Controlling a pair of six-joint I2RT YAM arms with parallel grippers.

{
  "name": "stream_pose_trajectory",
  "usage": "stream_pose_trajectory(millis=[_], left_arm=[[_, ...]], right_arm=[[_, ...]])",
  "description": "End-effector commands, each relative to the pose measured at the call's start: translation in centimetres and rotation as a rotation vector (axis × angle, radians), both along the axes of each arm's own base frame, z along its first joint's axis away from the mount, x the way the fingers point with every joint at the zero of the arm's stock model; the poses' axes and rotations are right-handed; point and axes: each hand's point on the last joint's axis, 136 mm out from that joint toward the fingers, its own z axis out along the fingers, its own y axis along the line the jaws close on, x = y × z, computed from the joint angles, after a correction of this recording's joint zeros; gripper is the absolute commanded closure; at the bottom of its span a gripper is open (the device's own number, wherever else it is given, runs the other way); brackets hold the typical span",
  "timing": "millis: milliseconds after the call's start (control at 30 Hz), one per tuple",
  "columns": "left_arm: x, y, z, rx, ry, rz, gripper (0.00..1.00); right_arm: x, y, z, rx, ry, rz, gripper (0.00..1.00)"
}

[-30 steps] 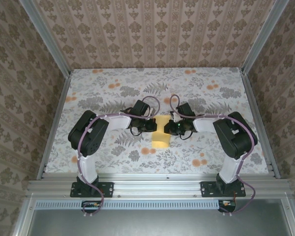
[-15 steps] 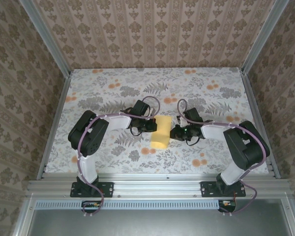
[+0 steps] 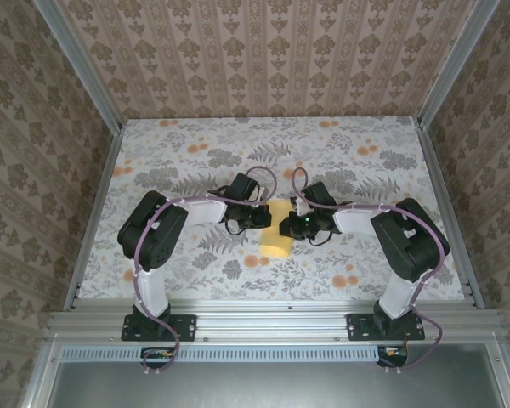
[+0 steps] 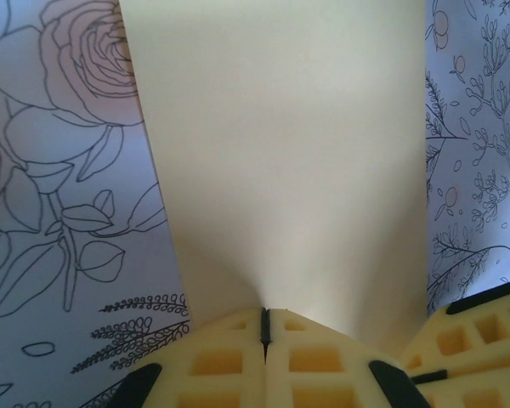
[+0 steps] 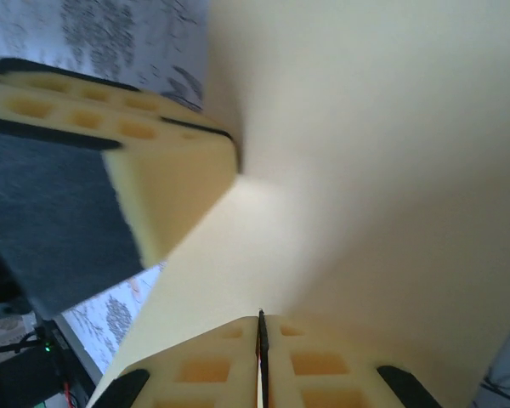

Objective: Fold a paper plane with a square sheet of paper (pick it up from the middle)
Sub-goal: Fold the square sheet of paper in half at the center of the table.

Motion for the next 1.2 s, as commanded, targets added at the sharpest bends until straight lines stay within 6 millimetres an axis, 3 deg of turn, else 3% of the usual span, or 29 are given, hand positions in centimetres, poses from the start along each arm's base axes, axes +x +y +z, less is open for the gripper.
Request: stream_pose_trajectory(millis=[0,367,567,700,900,1000,1167], left_arm=[[-3.0,4.4,-4.7,0.207,0.124,0.021,0.97],[-2.7,4.8,-4.6,0.226,0.119,0.019,0.97],[-2.8,5.0,-4.7,0.231,0.122,0.019,0.97],[-2.8,5.0,-4.5,0.231,0.12,0.018,0.97],[-3.1,5.0,-4.5,0.232,0.121,0.015,0.97],[-3.2,5.1,-4.5,0.23,0.119,0.016,0.97],[-3.3,5.2,-4.4,0.229,0.118,0.014,0.97]], right_arm=[[-2.3,-1.2,-2.0,-0.068,0.06,0.045,0.87],[-7.1,-4.1,-4.2,-0.156,0.141,0.079,0.87],[-8.8,-5.0,-3.4,-0.148,0.142,0.063,0.87],[-7.9,-4.1,-0.9,-0.079,0.094,0.03,0.87],[-4.1,-1.3,3.5,0.073,-0.014,-0.014,0.87],[-3.2,0.2,3.4,0.097,-0.005,0.003,0.87],[-3.8,1.0,0.7,0.057,0.051,0.043,0.87]])
